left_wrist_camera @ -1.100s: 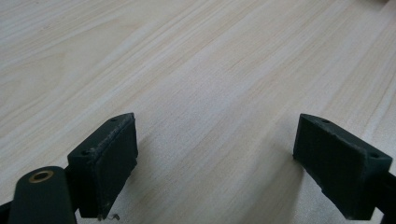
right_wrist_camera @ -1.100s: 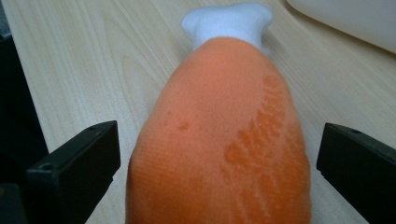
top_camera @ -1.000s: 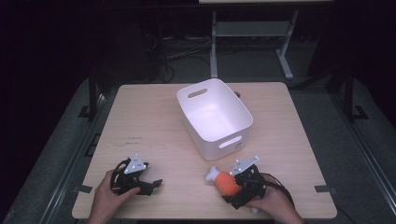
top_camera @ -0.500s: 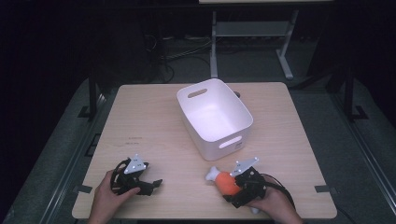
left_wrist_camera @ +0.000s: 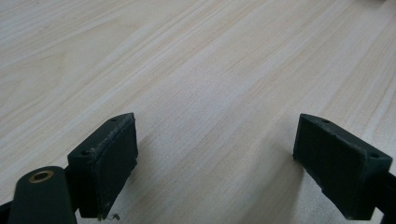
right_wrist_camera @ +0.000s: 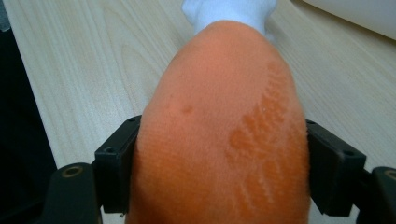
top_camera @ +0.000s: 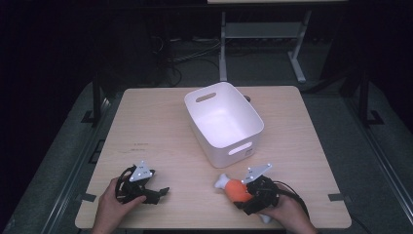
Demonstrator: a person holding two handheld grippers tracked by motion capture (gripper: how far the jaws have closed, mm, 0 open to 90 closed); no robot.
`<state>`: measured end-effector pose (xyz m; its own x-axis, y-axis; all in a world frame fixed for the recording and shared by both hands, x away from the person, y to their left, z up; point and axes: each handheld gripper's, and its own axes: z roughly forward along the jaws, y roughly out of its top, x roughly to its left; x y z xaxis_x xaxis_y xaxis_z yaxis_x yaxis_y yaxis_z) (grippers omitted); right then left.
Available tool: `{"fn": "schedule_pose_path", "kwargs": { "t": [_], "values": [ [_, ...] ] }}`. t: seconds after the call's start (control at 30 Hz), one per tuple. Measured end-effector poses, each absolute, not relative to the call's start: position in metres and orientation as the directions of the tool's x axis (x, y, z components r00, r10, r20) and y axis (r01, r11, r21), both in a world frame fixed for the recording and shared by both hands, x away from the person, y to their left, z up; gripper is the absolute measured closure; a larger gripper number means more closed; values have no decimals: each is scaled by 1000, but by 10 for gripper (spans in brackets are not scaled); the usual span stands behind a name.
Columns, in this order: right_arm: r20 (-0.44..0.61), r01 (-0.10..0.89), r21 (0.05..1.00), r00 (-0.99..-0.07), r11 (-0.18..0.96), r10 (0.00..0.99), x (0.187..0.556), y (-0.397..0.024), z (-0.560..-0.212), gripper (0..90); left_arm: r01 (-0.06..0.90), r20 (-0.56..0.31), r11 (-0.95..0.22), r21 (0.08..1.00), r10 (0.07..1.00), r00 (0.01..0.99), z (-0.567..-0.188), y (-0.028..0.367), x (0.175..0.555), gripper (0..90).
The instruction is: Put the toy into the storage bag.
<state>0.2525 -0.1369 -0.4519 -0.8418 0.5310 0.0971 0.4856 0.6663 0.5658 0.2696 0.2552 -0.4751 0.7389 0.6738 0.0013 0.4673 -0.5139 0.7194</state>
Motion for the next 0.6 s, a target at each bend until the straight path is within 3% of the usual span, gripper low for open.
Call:
{"fn": "schedule_pose_path", "kwargs": {
  "t": [0.6],
  "values": [
    [92,502,567,-827,653,555,255,-150,-444,234,466,2,-515,719,673,740,-475,255,270,128]
  ]
}}
